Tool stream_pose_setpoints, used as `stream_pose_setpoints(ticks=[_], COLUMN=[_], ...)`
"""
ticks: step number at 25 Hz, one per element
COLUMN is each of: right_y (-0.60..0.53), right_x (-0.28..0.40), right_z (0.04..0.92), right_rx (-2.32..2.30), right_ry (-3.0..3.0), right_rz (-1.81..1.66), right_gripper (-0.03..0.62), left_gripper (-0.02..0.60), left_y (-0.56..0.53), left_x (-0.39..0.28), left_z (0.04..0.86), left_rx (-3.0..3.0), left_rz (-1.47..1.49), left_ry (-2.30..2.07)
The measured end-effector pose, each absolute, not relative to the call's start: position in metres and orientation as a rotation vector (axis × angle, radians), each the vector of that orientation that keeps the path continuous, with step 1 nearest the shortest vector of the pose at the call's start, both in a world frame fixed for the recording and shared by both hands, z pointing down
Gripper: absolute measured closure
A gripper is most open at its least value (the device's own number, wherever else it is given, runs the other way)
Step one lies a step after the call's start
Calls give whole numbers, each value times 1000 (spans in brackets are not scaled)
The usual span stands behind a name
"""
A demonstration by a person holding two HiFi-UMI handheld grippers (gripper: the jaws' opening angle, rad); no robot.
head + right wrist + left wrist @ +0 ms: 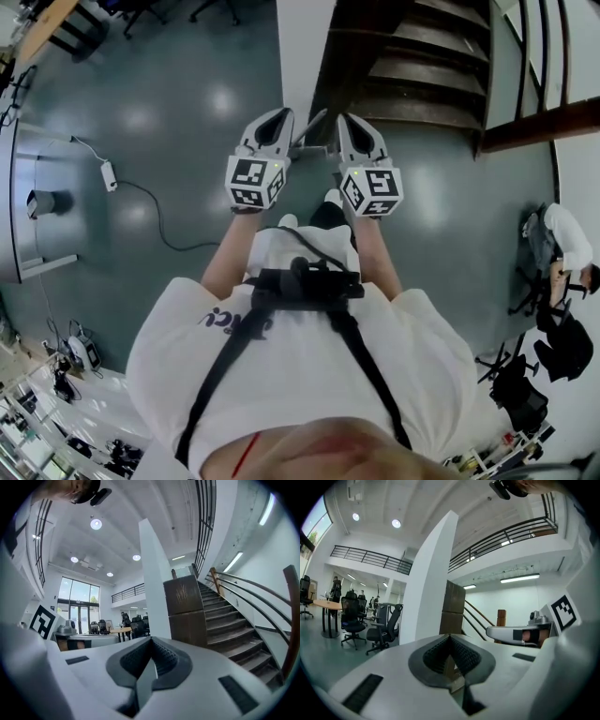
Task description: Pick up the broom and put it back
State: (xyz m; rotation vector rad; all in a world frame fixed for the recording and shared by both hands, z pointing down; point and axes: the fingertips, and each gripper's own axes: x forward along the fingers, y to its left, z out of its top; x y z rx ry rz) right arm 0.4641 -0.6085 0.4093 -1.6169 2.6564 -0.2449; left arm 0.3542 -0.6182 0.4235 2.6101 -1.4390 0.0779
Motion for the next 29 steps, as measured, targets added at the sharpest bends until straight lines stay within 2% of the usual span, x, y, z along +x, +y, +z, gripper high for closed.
stream_pose_setpoints(ticks=[11, 29], right_y=[-603, -608], right_x=[456, 451], right_z=[374, 380], right_rx=[-1614, -1618], right_ry=[2649, 2626], right_rz=[-144, -172], right_gripper=[586, 586], left_gripper=[571, 571], left_y=[-604, -607], left_x=[363, 364], left_z=[384, 388], left_rx=[2666, 2684], left_rz=[-11, -7], left_ry=[-1482, -1482])
